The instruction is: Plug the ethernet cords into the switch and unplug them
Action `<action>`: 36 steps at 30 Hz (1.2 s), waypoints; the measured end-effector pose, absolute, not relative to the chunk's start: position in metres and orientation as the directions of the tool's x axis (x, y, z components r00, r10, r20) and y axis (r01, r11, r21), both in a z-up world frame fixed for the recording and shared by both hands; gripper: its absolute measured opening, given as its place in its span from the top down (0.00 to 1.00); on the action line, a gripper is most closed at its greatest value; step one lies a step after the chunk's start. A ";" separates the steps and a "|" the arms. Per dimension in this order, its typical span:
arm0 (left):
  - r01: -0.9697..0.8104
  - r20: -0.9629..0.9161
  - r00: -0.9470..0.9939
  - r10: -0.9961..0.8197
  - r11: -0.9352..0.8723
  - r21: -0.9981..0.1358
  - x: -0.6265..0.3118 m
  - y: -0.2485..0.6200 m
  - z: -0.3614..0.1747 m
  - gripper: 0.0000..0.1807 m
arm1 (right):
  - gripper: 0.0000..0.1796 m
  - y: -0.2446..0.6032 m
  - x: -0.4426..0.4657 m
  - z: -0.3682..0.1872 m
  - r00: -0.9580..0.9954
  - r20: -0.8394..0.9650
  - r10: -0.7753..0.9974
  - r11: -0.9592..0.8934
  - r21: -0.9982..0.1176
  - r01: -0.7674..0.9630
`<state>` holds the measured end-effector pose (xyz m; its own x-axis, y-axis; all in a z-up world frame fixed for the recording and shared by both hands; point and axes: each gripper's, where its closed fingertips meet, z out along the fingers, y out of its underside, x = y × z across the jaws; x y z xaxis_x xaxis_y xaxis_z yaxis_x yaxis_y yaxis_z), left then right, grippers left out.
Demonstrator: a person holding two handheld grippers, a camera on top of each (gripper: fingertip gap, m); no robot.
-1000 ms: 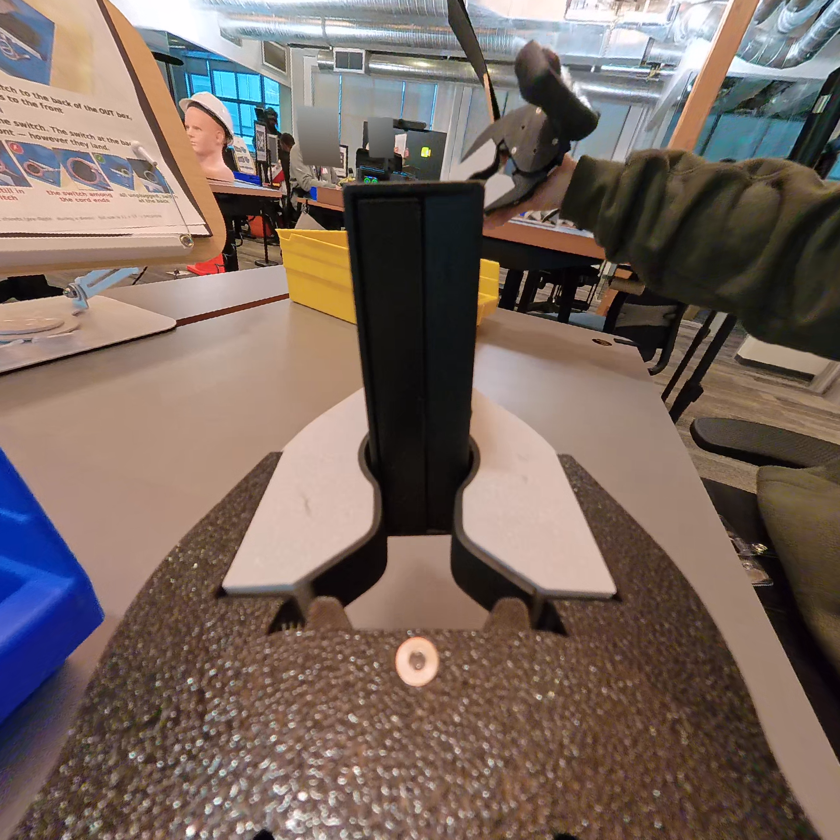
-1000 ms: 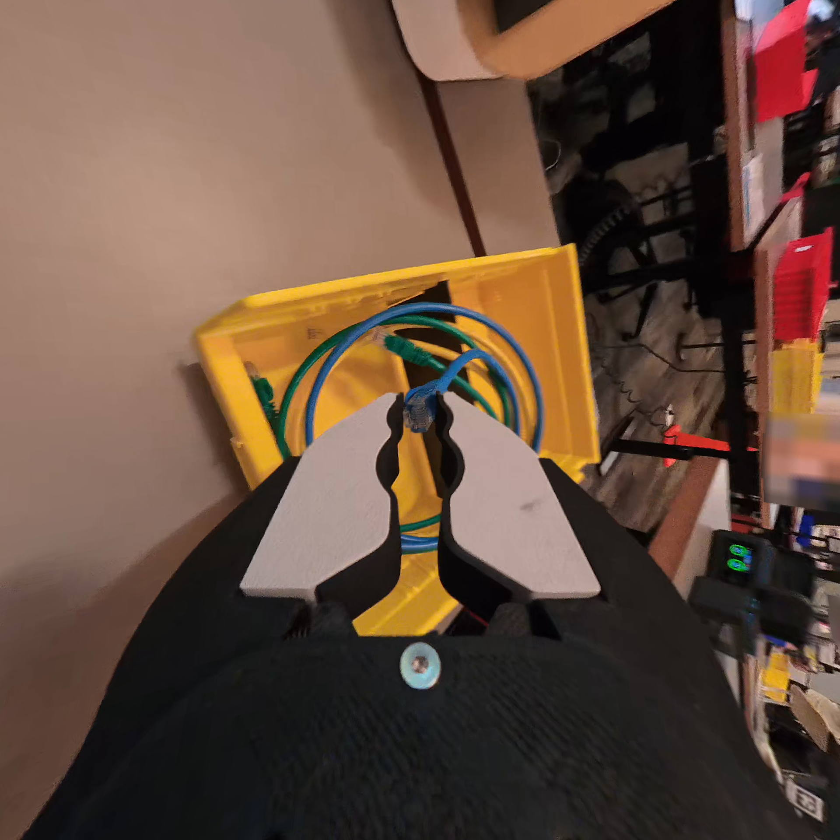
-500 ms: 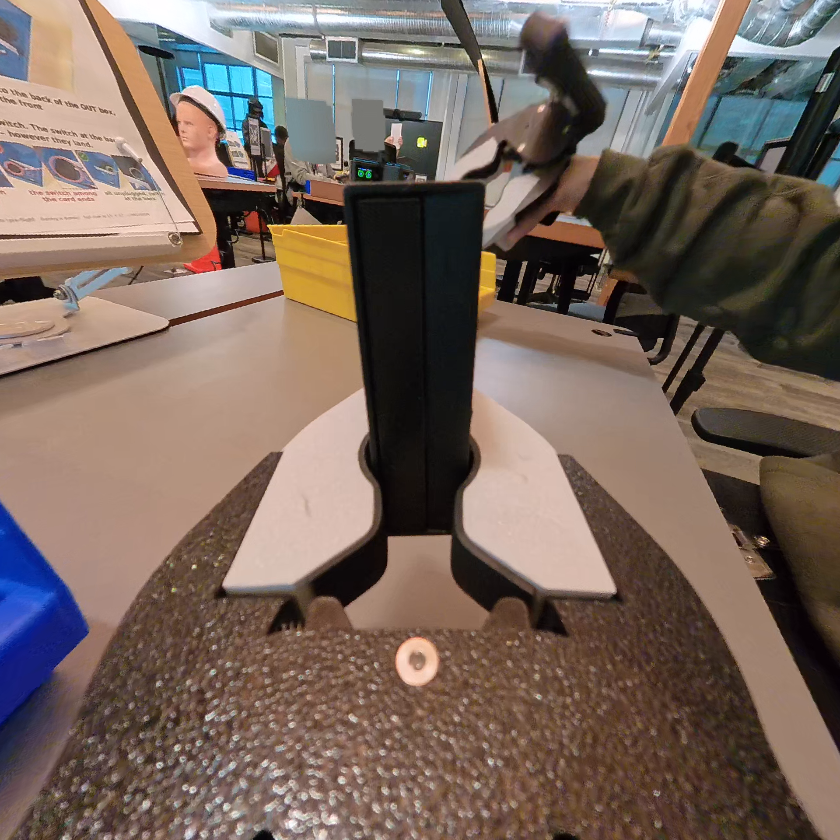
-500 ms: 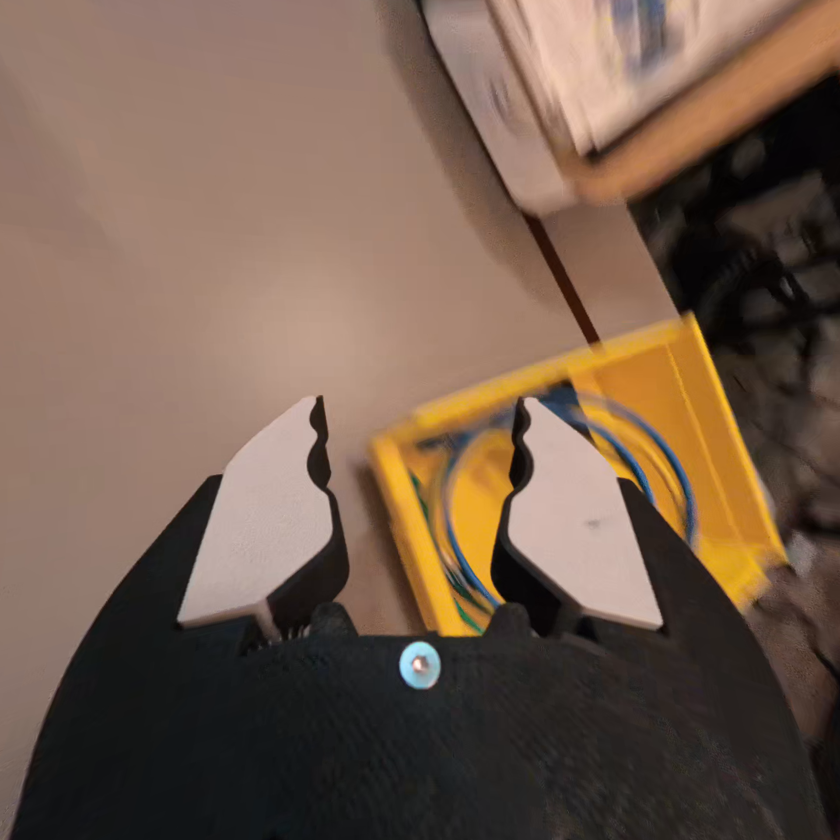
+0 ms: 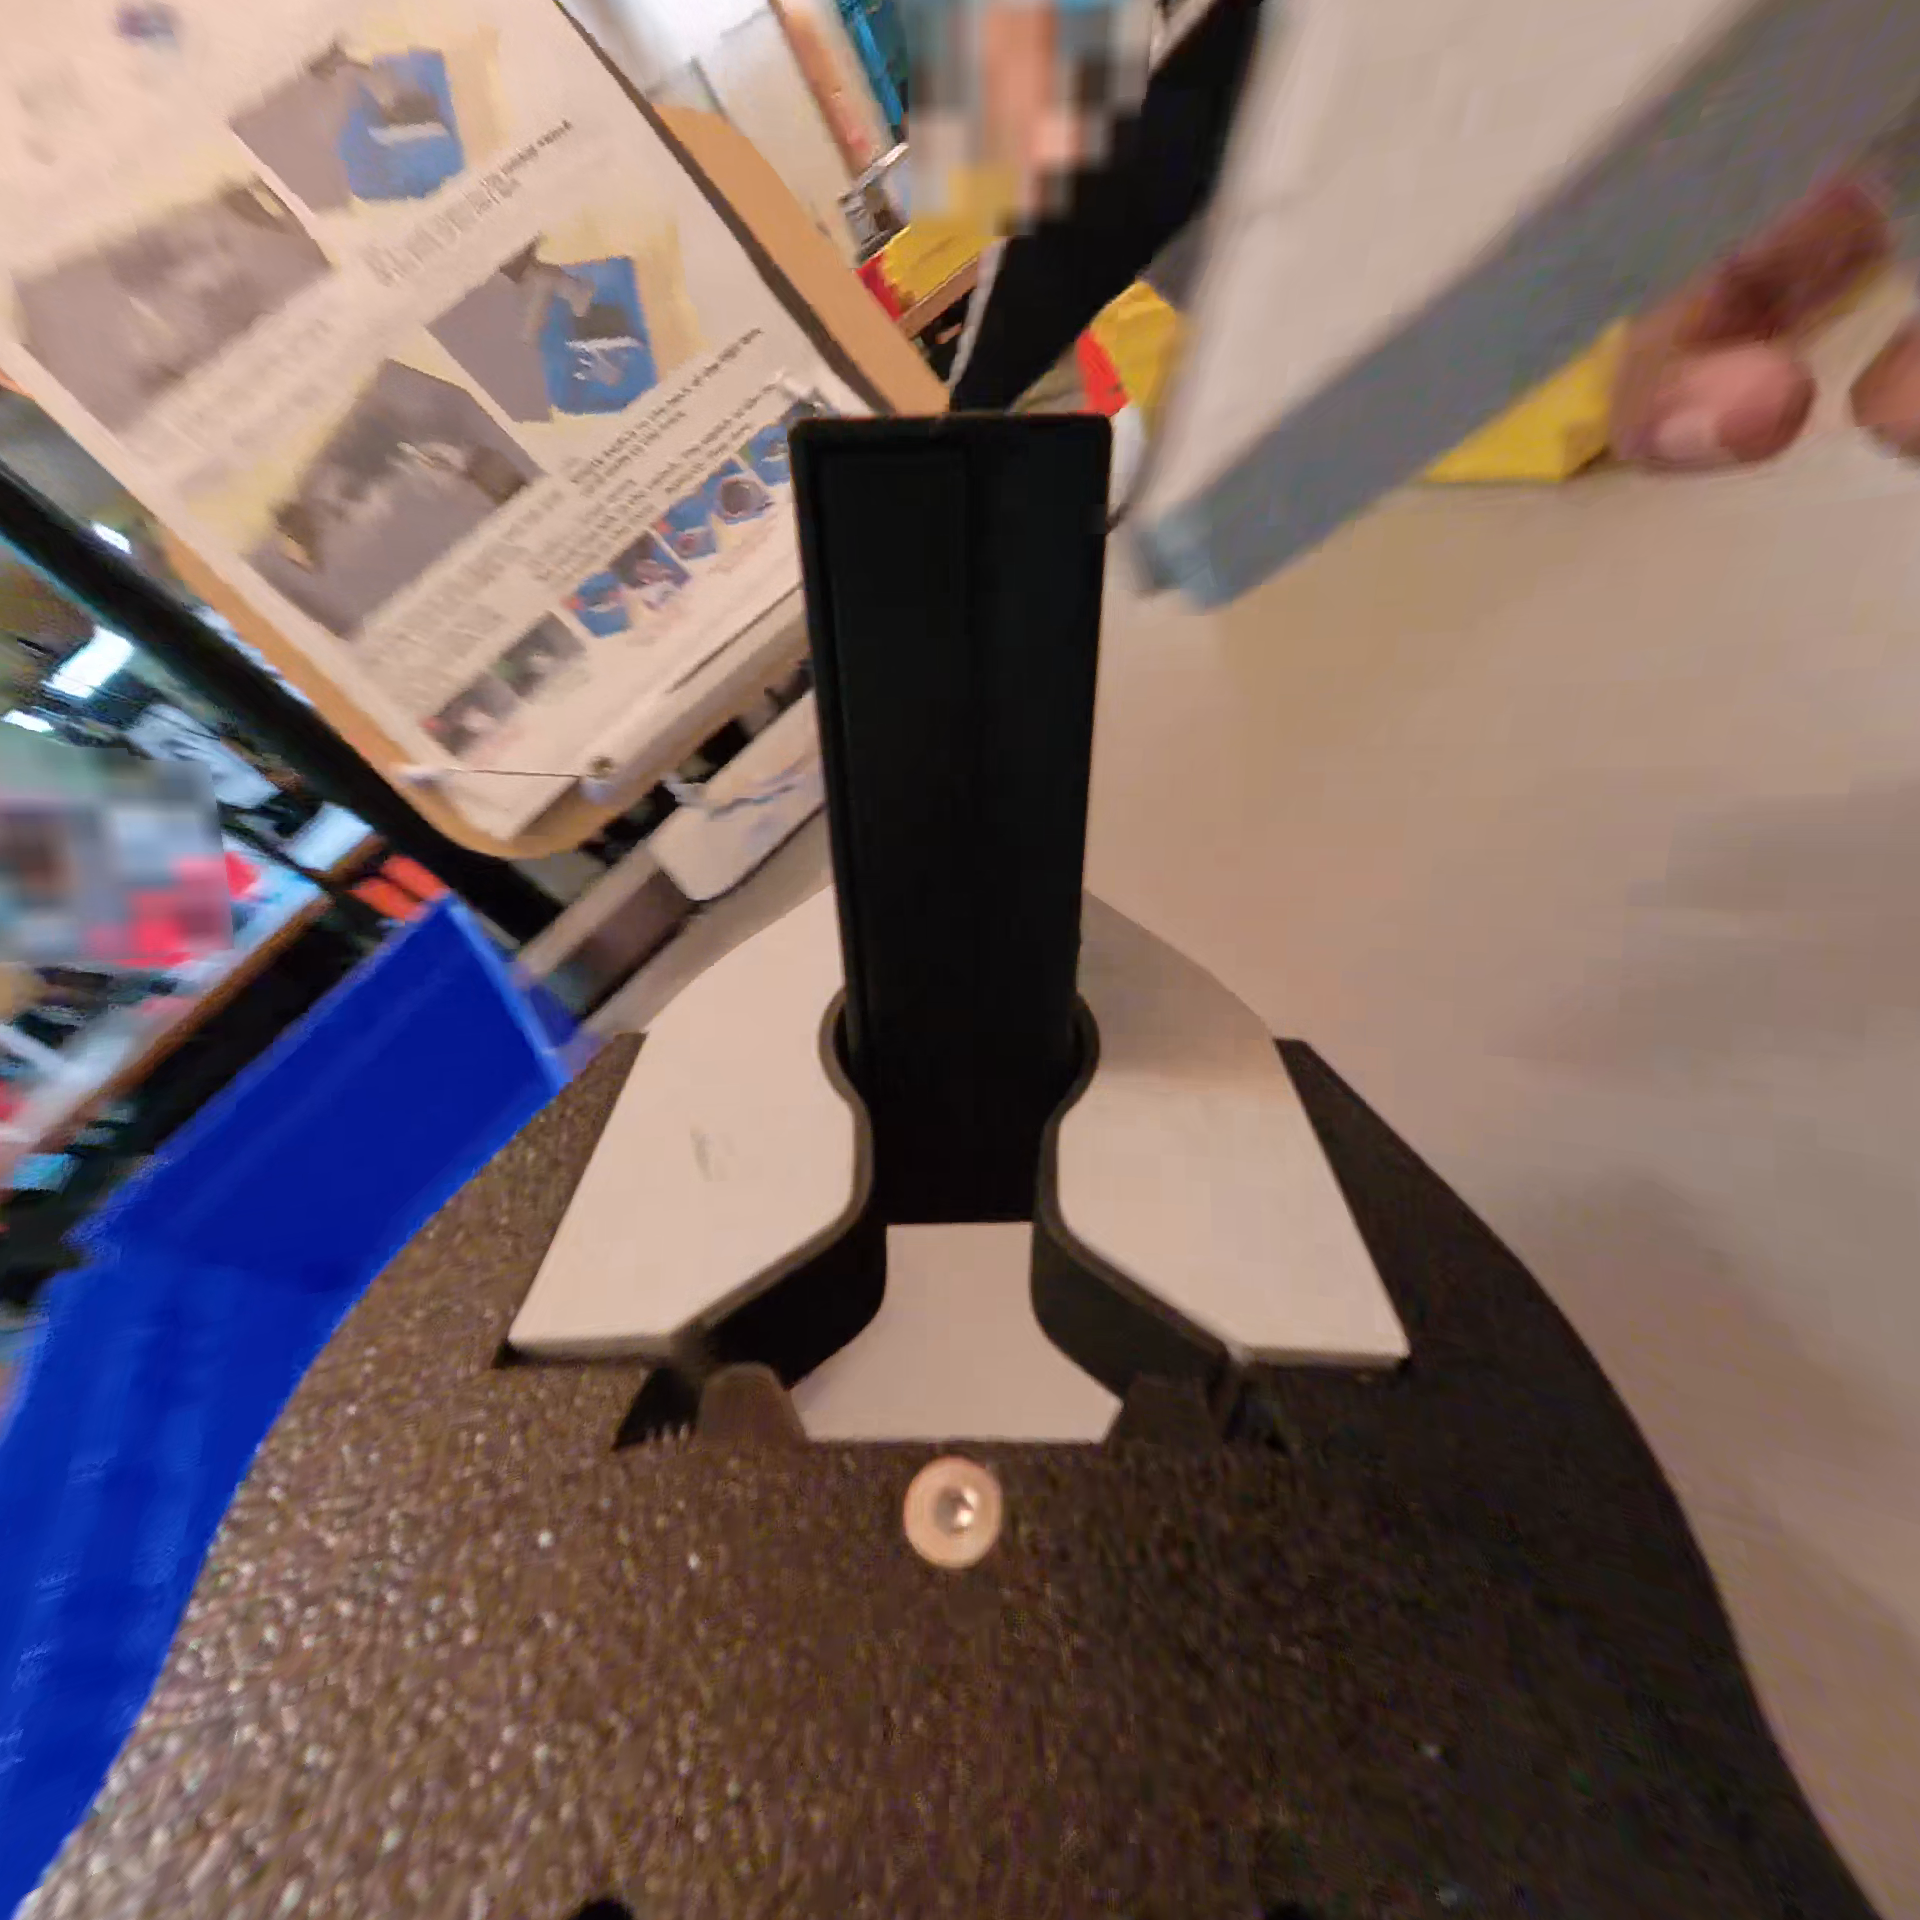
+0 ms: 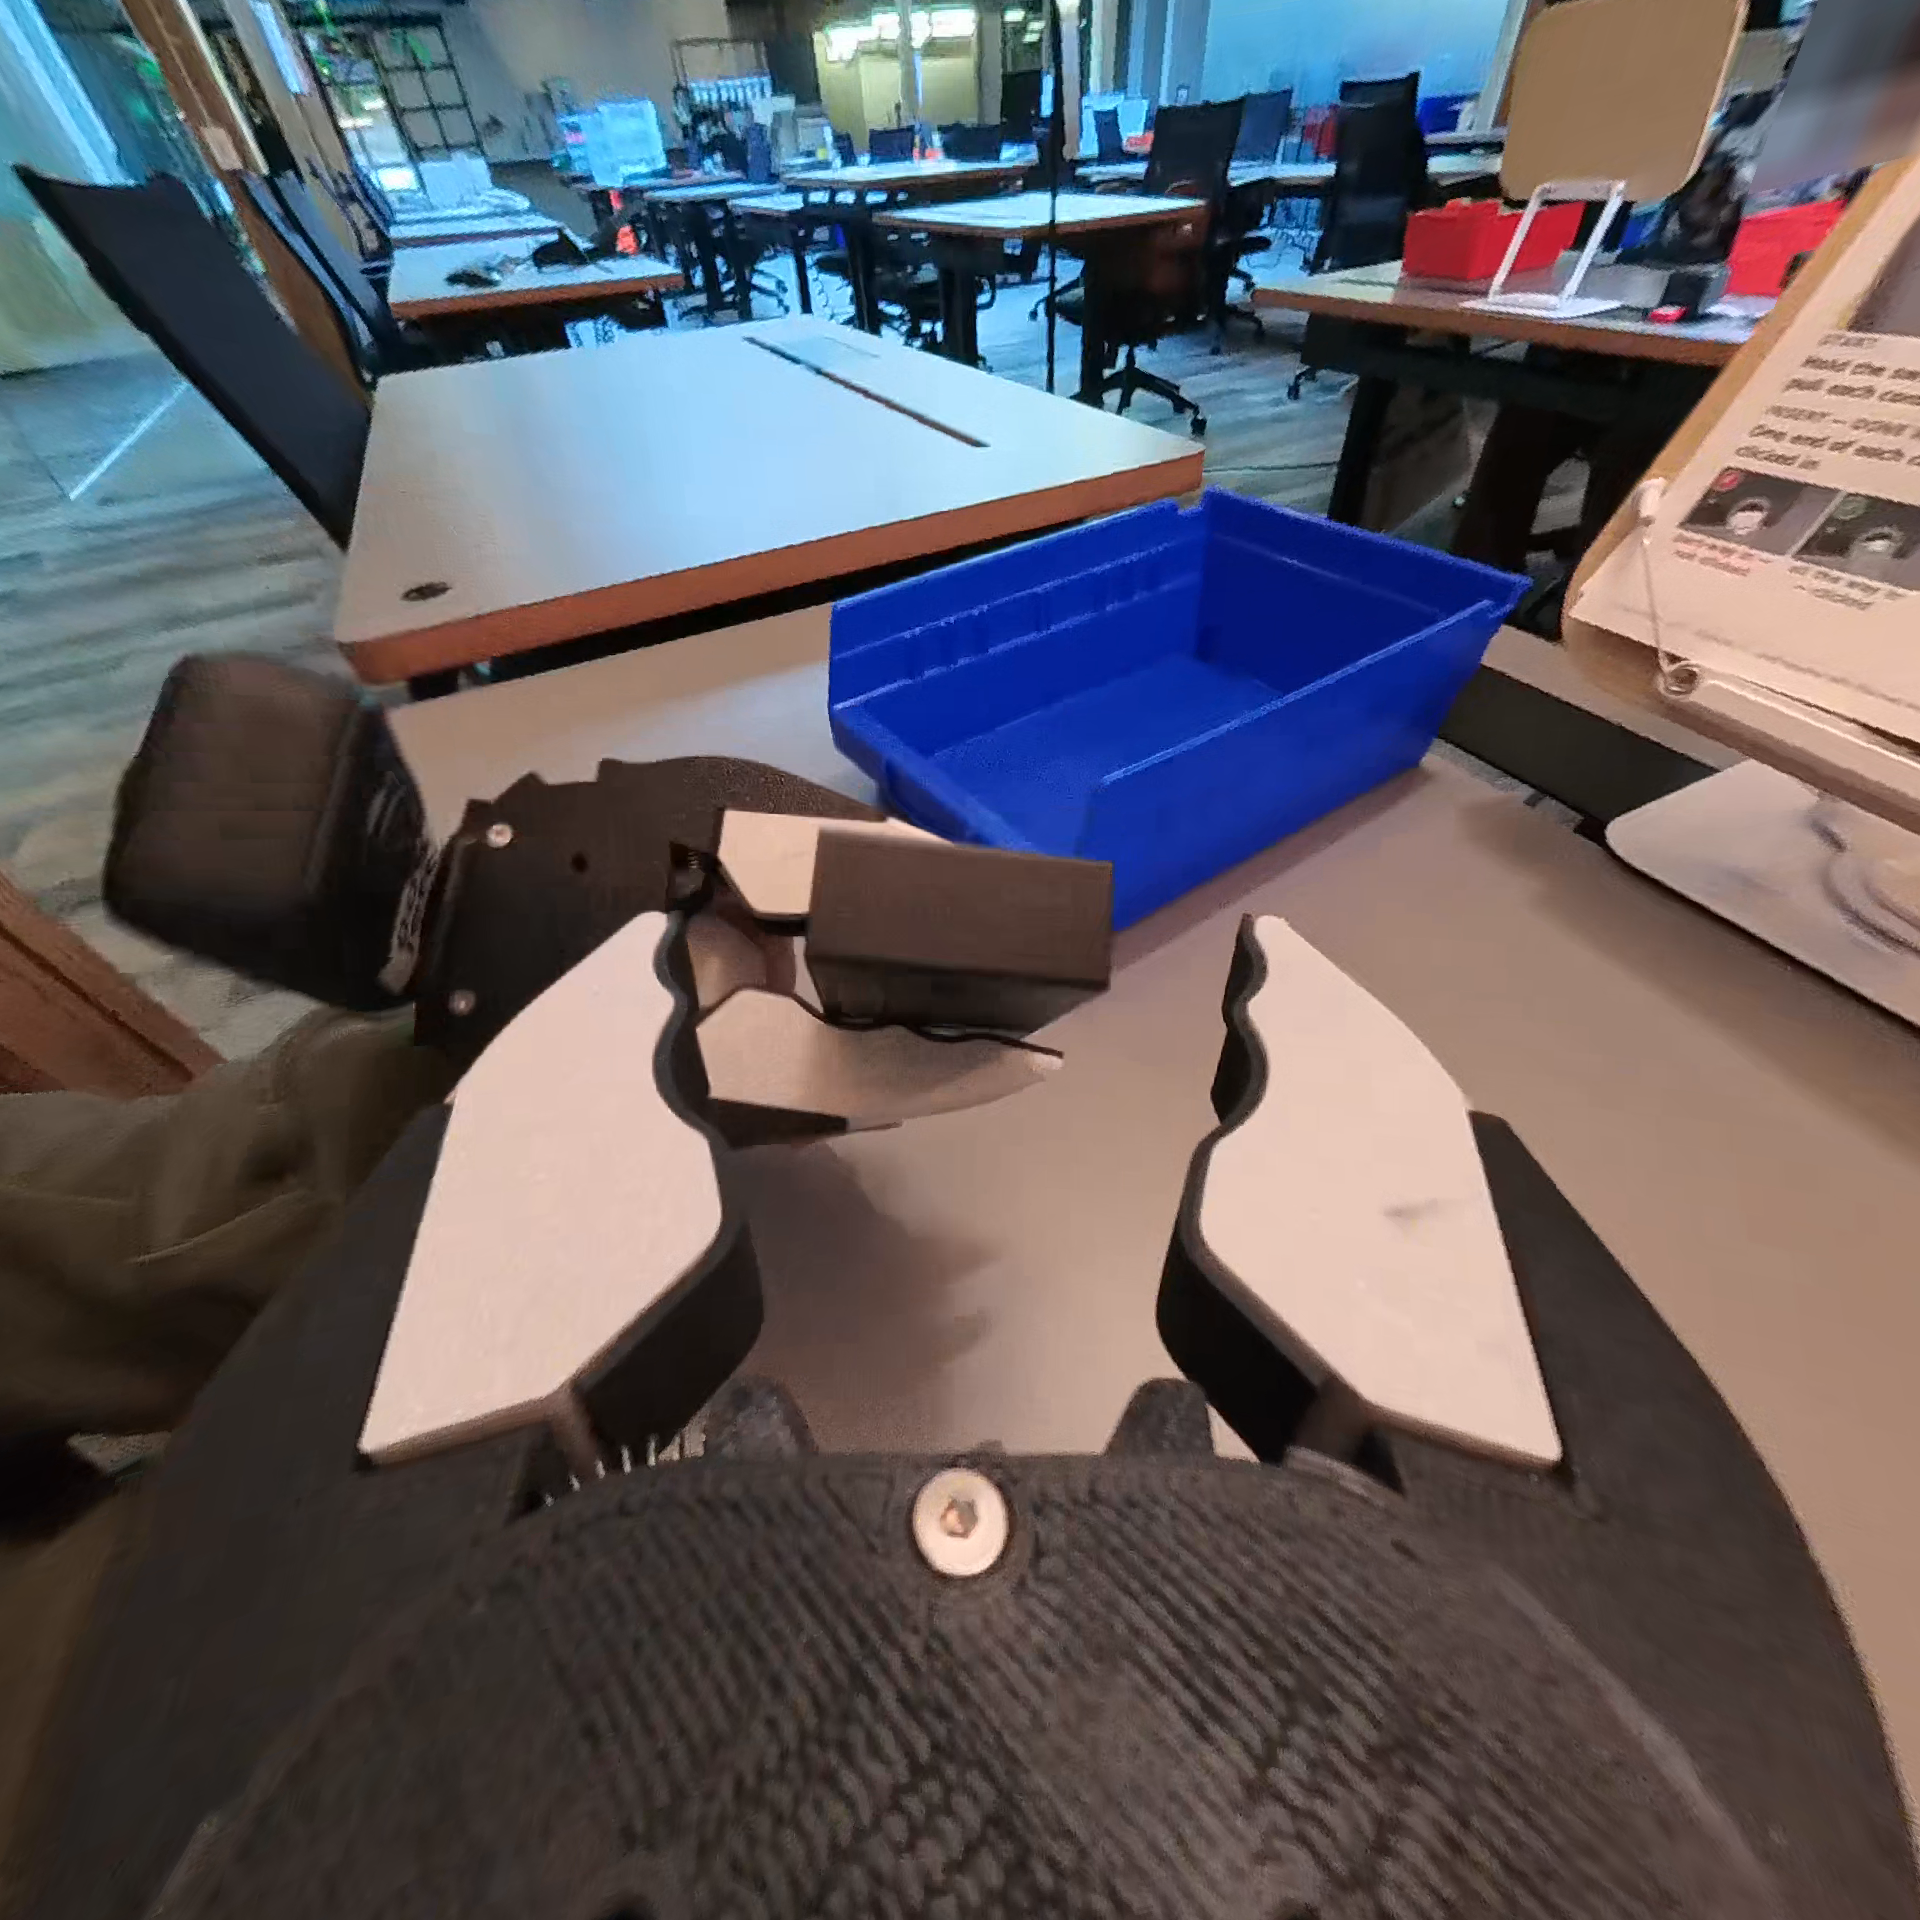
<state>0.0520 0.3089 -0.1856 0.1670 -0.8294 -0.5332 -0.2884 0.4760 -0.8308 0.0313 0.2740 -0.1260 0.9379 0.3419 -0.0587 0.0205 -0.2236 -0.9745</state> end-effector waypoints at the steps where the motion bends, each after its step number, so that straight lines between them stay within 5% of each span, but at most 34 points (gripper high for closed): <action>1: -0.302 -0.585 0.183 -0.790 0.521 -0.799 0.052 0.308 -0.184 0.84 | 0.46 0.275 0.029 -0.128 0.932 -0.062 0.357 -0.238 -0.971 0.026; 4: -0.324 -0.720 0.217 -0.659 0.647 -0.690 0.054 0.302 -0.177 0.84 | 0.48 0.276 0.024 -0.149 0.920 -0.016 0.392 -0.328 -0.936 0.124; 6: -0.342 -0.776 0.232 -0.587 0.697 -0.630 0.055 0.297 -0.173 0.84 | 0.58 0.275 0.024 -0.157 0.909 0.052 0.413 -0.333 -0.920 0.205; 10: -0.325 -0.796 0.272 -0.541 0.727 -0.605 0.056 0.296 -0.170 0.84 | 0.59 0.274 0.023 -0.157 0.885 0.059 0.461 -0.300 -0.929 0.218; 14: -0.217 -0.647 0.291 -0.705 0.610 -0.762 0.063 0.295 -0.178 0.64 | 0.59 0.274 0.060 -0.156 0.892 0.199 0.406 -0.318 -0.884 0.342; 17: -0.195 -0.538 0.270 -0.799 0.501 -0.843 0.063 0.303 -0.184 0.60 | 0.59 0.269 0.139 -0.129 0.905 0.350 0.244 -0.352 -0.837 0.419; 22: -0.153 -0.414 0.269 -0.870 0.385 -0.910 0.061 0.310 -0.188 0.65 | 0.59 0.236 0.338 -0.080 0.829 0.551 -0.093 -0.617 -0.685 0.386; 26: -0.126 -0.311 0.262 -0.914 0.287 -0.949 0.064 0.311 -0.192 0.68 | 0.59 0.213 0.448 -0.099 0.869 0.456 -0.190 -0.792 -0.595 0.139; 34: -0.187 -0.338 0.253 -0.907 0.297 -0.936 0.068 0.310 -0.209 0.69 | 0.59 0.192 0.544 -0.154 0.804 0.585 -0.102 -0.975 -0.218 0.035; 36: -0.181 -0.332 0.256 -0.908 0.292 -0.939 0.067 0.311 -0.208 0.69 | 0.59 0.184 0.554 -0.164 0.798 0.602 0.012 -0.997 -0.049 0.053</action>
<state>0.0671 0.3111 -0.2082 0.2564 -0.9077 -0.3322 -0.1814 0.2924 -0.9389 0.5536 0.1836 -0.1639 0.7981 0.0125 0.6024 0.0528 -0.9974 -0.0493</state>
